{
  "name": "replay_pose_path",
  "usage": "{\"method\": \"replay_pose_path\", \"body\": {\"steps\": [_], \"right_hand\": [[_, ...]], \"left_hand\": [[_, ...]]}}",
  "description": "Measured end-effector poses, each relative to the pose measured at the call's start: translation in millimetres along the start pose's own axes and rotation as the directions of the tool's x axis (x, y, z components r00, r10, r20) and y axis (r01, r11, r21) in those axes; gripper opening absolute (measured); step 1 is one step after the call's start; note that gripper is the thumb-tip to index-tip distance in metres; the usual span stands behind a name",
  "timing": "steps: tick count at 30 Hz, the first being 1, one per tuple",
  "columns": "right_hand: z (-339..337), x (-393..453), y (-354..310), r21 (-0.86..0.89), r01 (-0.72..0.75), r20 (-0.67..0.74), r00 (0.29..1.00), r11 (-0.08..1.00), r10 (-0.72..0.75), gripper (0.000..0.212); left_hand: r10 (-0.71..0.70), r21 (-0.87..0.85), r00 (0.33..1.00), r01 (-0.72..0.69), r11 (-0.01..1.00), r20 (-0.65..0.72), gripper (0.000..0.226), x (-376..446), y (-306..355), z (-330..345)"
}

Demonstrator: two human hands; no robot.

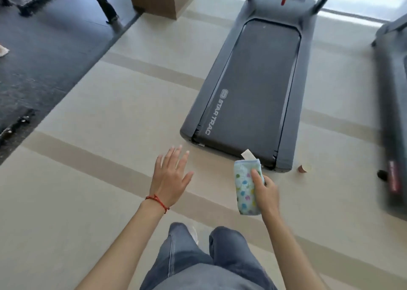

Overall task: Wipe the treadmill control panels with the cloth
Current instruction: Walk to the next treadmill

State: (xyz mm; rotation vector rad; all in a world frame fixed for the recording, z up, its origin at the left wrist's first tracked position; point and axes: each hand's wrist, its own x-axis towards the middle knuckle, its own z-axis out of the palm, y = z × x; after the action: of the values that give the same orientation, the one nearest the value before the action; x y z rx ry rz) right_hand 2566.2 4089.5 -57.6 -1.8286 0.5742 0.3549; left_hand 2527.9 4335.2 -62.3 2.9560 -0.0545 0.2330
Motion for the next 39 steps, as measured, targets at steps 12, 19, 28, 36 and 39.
{"method": "replay_pose_path", "body": {"steps": [12,19,28,36,39], "right_hand": [[-16,121,-56,0.152,-0.014,-0.176,0.983,0.988,0.041,0.029],[-48,226,-130,0.173,0.057,-0.179,0.984,0.983,-0.025,0.031],[-76,318,-209,0.227,0.077,-0.196,0.98,0.971,-0.031,0.032],[-82,400,-260,0.232,0.083,-0.216,0.976,0.969,-0.032,0.029],[-84,440,-286,0.242,0.069,-0.231,0.973,0.968,-0.012,0.03]], "left_hand": [[0.168,-0.046,0.984,-0.165,0.985,0.061,0.054,176,19,41],[0.167,-0.026,0.984,-0.166,0.986,0.067,0.055,303,48,49],[0.164,-0.028,0.986,-0.164,0.986,0.004,0.055,432,70,39],[0.201,-0.038,0.98,-0.201,0.979,-0.001,0.055,544,86,56],[0.222,-0.042,0.975,-0.221,0.974,0.012,0.055,595,87,62]]}}
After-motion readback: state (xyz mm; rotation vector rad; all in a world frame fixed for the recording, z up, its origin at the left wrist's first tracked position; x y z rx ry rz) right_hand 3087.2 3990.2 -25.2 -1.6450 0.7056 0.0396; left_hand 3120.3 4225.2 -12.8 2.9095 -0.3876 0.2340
